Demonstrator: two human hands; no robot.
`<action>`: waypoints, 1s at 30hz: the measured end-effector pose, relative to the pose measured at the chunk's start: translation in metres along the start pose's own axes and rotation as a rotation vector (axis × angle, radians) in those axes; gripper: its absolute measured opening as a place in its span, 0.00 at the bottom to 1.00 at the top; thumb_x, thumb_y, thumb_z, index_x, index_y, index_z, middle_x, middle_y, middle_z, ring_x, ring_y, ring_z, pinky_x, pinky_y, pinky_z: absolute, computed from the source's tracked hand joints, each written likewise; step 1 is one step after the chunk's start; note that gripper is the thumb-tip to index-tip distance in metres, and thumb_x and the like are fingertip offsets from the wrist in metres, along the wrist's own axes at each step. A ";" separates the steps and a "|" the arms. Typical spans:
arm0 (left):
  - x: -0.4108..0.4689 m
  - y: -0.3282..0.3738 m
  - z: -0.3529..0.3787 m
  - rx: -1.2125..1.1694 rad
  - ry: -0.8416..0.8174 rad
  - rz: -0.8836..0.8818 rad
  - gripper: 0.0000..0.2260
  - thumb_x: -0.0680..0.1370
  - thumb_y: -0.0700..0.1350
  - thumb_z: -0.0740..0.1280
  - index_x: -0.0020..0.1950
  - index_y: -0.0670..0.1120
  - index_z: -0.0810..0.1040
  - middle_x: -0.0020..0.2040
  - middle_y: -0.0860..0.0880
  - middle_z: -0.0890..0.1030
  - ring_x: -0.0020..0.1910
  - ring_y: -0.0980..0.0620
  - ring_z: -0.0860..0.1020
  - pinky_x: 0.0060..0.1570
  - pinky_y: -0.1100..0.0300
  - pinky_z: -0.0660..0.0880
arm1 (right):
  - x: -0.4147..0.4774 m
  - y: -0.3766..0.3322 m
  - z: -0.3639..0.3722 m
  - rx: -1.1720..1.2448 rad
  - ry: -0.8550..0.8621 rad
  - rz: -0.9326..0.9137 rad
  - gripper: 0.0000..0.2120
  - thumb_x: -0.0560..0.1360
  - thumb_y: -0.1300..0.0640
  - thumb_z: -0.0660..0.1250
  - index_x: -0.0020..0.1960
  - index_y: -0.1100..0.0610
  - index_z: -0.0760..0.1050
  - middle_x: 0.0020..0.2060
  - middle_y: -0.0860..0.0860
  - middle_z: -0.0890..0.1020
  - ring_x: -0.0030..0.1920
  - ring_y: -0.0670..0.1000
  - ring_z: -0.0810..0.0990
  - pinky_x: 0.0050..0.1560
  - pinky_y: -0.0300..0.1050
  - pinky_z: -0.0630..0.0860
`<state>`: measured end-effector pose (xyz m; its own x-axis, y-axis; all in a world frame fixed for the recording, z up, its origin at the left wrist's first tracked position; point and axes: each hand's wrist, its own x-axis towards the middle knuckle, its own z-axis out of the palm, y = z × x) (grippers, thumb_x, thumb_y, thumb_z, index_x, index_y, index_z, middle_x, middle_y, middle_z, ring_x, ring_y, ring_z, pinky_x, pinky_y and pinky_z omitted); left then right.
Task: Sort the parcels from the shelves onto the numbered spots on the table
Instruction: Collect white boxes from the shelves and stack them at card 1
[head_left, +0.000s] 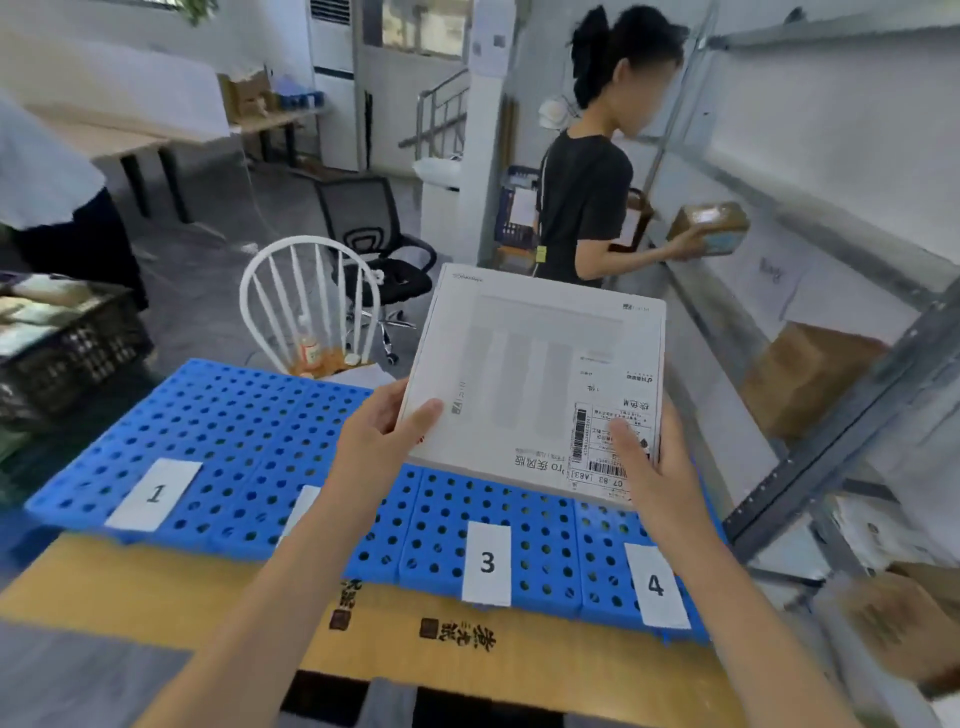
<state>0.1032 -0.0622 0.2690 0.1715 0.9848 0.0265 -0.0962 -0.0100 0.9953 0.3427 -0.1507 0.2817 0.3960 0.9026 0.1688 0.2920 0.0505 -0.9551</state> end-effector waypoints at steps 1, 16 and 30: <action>0.002 0.000 -0.024 -0.006 0.012 -0.002 0.16 0.77 0.47 0.69 0.64 0.50 0.76 0.55 0.56 0.83 0.53 0.57 0.81 0.53 0.60 0.78 | 0.001 -0.004 0.023 0.002 -0.022 -0.009 0.26 0.77 0.44 0.62 0.73 0.38 0.58 0.61 0.32 0.75 0.59 0.33 0.75 0.59 0.37 0.73; 0.024 -0.011 -0.340 0.030 0.238 -0.038 0.14 0.77 0.48 0.68 0.63 0.53 0.76 0.54 0.57 0.83 0.53 0.58 0.81 0.48 0.63 0.76 | 0.007 -0.040 0.349 0.030 -0.278 0.026 0.24 0.78 0.45 0.61 0.72 0.37 0.58 0.62 0.36 0.75 0.58 0.32 0.75 0.55 0.34 0.74; 0.148 -0.035 -0.409 0.096 0.311 -0.092 0.15 0.77 0.50 0.68 0.64 0.55 0.75 0.56 0.59 0.82 0.55 0.58 0.80 0.54 0.56 0.77 | 0.109 -0.002 0.463 0.139 -0.314 0.126 0.28 0.78 0.45 0.62 0.74 0.39 0.54 0.66 0.38 0.72 0.61 0.36 0.73 0.57 0.37 0.72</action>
<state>-0.2692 0.1547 0.2005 -0.1331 0.9880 -0.0785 0.0014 0.0794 0.9968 -0.0181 0.1457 0.1894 0.1289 0.9915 -0.0151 0.1284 -0.0317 -0.9912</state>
